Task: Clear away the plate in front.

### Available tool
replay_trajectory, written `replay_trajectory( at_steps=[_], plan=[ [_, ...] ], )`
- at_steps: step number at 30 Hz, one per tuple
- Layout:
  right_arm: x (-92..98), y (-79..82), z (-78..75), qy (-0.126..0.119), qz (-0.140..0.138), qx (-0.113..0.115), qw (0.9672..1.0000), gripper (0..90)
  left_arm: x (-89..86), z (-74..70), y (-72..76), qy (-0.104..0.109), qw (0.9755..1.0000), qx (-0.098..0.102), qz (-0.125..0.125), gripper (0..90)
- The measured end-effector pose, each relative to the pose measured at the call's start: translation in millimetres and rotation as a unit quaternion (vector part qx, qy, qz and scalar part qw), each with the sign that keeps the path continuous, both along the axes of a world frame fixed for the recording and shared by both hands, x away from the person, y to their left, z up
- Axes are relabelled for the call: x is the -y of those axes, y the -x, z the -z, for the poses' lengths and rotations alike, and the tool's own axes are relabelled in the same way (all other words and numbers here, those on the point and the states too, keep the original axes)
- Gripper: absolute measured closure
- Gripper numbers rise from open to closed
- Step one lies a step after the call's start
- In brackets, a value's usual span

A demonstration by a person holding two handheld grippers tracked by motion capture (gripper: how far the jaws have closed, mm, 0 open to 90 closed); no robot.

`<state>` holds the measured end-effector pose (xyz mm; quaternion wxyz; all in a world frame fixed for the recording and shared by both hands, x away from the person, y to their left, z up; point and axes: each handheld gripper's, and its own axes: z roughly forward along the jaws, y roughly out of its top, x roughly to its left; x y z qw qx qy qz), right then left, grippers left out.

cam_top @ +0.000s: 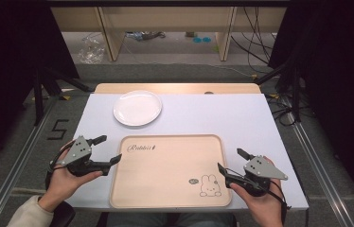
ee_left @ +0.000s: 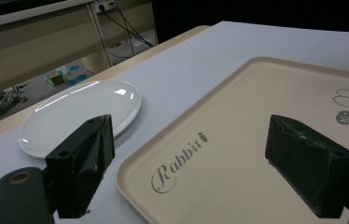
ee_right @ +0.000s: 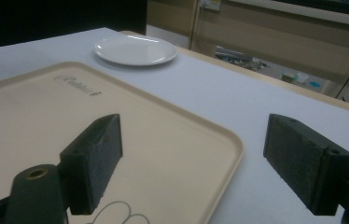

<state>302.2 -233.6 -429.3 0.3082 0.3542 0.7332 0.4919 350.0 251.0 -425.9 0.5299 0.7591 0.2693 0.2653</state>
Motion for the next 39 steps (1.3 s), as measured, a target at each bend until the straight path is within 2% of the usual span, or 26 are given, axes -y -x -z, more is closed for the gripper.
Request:
replay_trajectory(
  at_steps=[1, 3, 5, 9, 11, 12, 13, 14, 15, 16, 18, 21, 22, 25, 26, 29, 30, 33, 38, 39],
  plan=[
    [0.5, -0.4, -0.4, 0.002, -0.001, 0.005, 1.0, 20.7, -0.1, -0.6, 0.7, -0.004, 1.0, 0.0, 0.0, 15.4],
    [0.0, 0.7, -0.8, 0.001, -0.001, -0.003, 1.0, 20.7, 0.2, -0.7, 1.0, -0.002, 1.0, 0.002, 0.0, 15.5],
    [0.7, -0.2, -1.2, 0.004, -0.002, 0.009, 0.9999, 20.7, 0.3, -0.9, 1.6, -0.002, 1.0, 0.002, 0.0, 15.5],
    [-0.7, 0.6, -1.2, 0.0, 0.0, 0.004, 1.0, 20.7, -0.4, -1.2, 0.6, 0.002, 1.0, 0.004, -0.005, 15.5],
    [-0.7, 0.6, -1.0, 0.001, 0.0, 0.003, 1.0, 20.7, -0.4, -0.4, -3.2, -0.016, 0.9998, 0.001, -0.013, 15.8],
    [-0.7, 0.6, -1.0, 0.001, 0.0, 0.003, 1.0, 20.7, -0.4, -0.4, -3.2, -0.016, 0.9998, 0.001, -0.013, 15.8],
    [-0.6, 0.6, -0.9, 0.001, 0.0, 0.002, 1.0, 20.7, 0.0, 2.8, -6.5, -0.029, 0.9995, -0.007, -0.013, 15.8],
    [-0.6, 0.6, -0.9, 0.001, 0.0, 0.002, 1.0, 20.7, 0.0, 2.8, -6.5, -0.029, 0.9995, -0.007, -0.013, 15.8],
    [-0.2, -0.8, -0.3, 0.005, 0.004, 0.013, 0.9999, 20.7, -0.5, 4.2, -9.1, -0.037, 0.9989, -0.023, -0.019, 16.0],
    [-0.1, -1.0, -0.3, 0.005, 0.004, 0.012, 0.9999, 20.7, -0.7, 4.1, -12.0, -0.041, 0.9989, -0.016, -0.018, 16.2],
    [-0.3, -1.2, -0.2, 0.005, 0.003, 0.012, 0.9999, 20.7, -0.5, 4.5, -13.3, -0.041, 0.9987, -0.022, -0.022, 16.4],
    [-0.7, -1.1, -0.2, 0.006, 0.001, 0.008, 0.9999, 20.7, -1.5, 4.1, -22.7, -0.066, 0.9973, -0.016, -0.028, 17.5],
    [-1.4, -0.1, -0.2, 0.003, 0.001, -0.002, 1.0, 20.7, -1.5, 4.1, -22.7, -0.066, 0.9973, -0.016, -0.028, 18.1],
    [-1.7, -0.2, -0.1, 0.003, 0.001, -0.002, 1.0, 20.7, 0.5, 4.0, -29.8, -0.086, 0.9956, -0.014, -0.033, 18.7],
    [-1.5, -0.8, -0.1, 0.005, 0.002, 0.003, 1.0, 20.7, 2.3, 3.3, -35.1, -0.105, 0.9939, -0.004, -0.034, 19.0],
    [-0.8, -1.0, -0.3, 0.009, 0.002, 0.005, 1.0, 20.7, 4.6, 3.5, -40.0, -0.113, 0.9929, -0.007, -0.034, 19.3],
    [-0.7, -1.2, -0.2, 0.01, 0.002, 0.005, 0.9999, 20.7, 6.2, 3.2, -44.8, -0.117, 0.9925, 0.003, -0.034, 20.2],
    [-1.1, -1.7, 0.3, 0.005, 0.001, 0.007, 1.0, 20.7, 8.6, 3.5, -49.1, -0.116, 0.9927, 0.002, -0.035, 20.7],
    [-1.3, -1.9, 0.8, 0.007, 0.002, 0.009, 0.9999, 20.7, 14.4, 3.0, -59.9, -0.135, 0.9903, -0.001, -0.034, 20.1],
    [-1.3, -1.9, 0.8, 0.006, 0.002, 0.008, 0.9999, 20.7, 16.5, 3.2, -65.0, -0.147, 0.9886, -0.002, -0.031, 19.9]
  ],
)
